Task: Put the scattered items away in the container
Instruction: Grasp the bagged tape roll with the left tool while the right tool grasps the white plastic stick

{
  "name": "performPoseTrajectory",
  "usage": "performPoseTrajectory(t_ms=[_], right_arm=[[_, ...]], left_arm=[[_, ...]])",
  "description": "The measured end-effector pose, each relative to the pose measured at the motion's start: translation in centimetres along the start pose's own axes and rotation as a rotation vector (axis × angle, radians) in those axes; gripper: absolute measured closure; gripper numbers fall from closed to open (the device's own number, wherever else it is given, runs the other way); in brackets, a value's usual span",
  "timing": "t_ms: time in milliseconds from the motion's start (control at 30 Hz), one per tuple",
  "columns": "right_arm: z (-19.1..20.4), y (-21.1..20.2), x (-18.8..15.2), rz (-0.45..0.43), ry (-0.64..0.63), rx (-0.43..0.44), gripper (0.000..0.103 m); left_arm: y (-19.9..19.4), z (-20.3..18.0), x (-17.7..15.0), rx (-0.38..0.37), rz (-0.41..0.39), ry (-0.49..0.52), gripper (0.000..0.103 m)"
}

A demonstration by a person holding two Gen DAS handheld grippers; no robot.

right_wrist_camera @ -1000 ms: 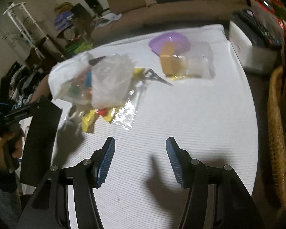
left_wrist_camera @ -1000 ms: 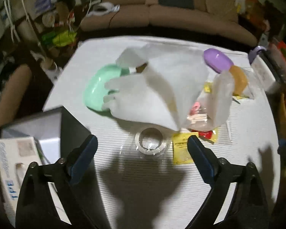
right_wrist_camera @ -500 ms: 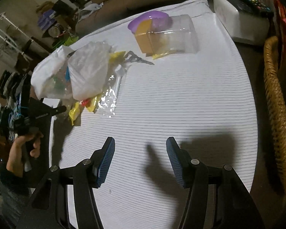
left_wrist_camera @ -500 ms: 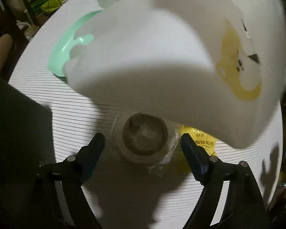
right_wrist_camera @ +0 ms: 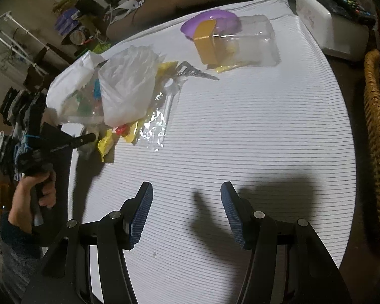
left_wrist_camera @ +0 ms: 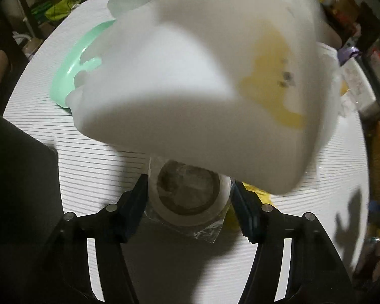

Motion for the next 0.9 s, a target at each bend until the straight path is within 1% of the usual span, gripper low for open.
performPoseTrajectory(t_ms=[67, 133, 233, 300, 367, 400, 467, 500, 533, 600, 633, 667, 700, 733, 767, 800, 833, 867, 900], right_arm=[[0.1, 0.5, 0.1, 0.003, 0.004, 0.01, 0.045], [0.5, 1.1, 0.3, -0.007, -0.012, 0.0, 0.045], [2.1, 2.4, 1.2, -0.038, -0.116, -0.025, 0.045], [3.7, 4.1, 1.9, -0.052, -0.181, -0.02, 0.045], [4.6, 5.7, 2.4, -0.048, -0.197, -0.01, 0.045], [5.2, 6.7, 2.8, -0.052, -0.198, -0.001, 0.045], [5.6, 8.2, 3.7, -0.064, -0.179, -0.003, 0.045], [5.6, 8.9, 4.2, -0.064, -0.167, -0.013, 0.045], [5.5, 9.8, 4.7, -0.061, -0.152, -0.036, 0.046], [5.3, 11.3, 5.6, -0.052, -0.127, -0.068, 0.05], [5.4, 11.4, 6.1, -0.072, -0.131, -0.077, 0.052], [5.7, 11.6, 6.5, -0.075, -0.139, -0.084, 0.054], [6.0, 11.9, 6.7, -0.068, -0.15, -0.096, 0.054], [6.2, 12.1, 7.0, -0.07, -0.172, -0.121, 0.058], [6.3, 12.3, 7.1, -0.066, -0.19, -0.146, 0.068], [6.4, 12.3, 7.1, -0.062, -0.219, -0.189, 0.076], [6.4, 12.3, 7.2, -0.056, -0.233, -0.205, 0.089], [6.0, 12.1, 7.2, -0.043, -0.233, -0.19, 0.093], [5.5, 11.8, 7.1, -0.031, -0.213, -0.16, 0.093]], left_arm=[[-1.3, -0.5, -0.3, 0.001, -0.011, 0.01, 0.044], [-3.7, -1.2, -0.8, 0.002, -0.046, 0.02, 0.044], [-7.0, -1.6, -1.4, -0.048, -0.106, 0.035, 0.044], [-9.0, -1.2, -1.3, -0.092, -0.15, 0.035, 0.044], [-10.0, -0.8, -1.1, -0.146, -0.187, 0.02, 0.044], [-10.6, -0.6, 0.0, -0.165, -0.202, 0.008, 0.044], [-10.7, -0.3, 0.8, -0.167, -0.207, 0.006, 0.044], [-10.4, -1.0, 1.2, -0.167, -0.214, 0.008, 0.044], [-10.6, -0.7, 1.3, -0.174, -0.223, 0.006, 0.044], [-11.3, 0.9, 1.2, -0.208, -0.24, -0.005, 0.044], [-11.9, 1.2, 1.1, -0.222, -0.246, -0.01, 0.044], [-12.0, 1.4, 1.2, -0.233, -0.252, -0.016, 0.044], [-11.9, 1.4, 1.1, -0.235, -0.256, -0.019, 0.044], [-12.0, 1.6, 1.1, -0.234, -0.259, -0.023, 0.044], [-12.1, 1.8, 1.2, -0.232, -0.262, -0.027, 0.044], [-12.2, 1.9, 1.1, -0.233, -0.265, -0.031, 0.044], [-12.3, 2.0, 1.1, -0.237, -0.27, -0.036, 0.044], [-12.5, 2.1, 1.2, -0.242, -0.276, -0.041, 0.044], [-12.6, 2.1, 1.2, -0.245, -0.281, -0.043, 0.044]])
Point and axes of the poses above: each gripper's, at about its wrist camera, not at the fingertips, and y roughly the way its jaws point, z to its left, x to its top, the point moved 4 cm from there along y, roughly the way its jaws point, and after that the axes turned 2 degrees about -y, right-handed, at the moved point
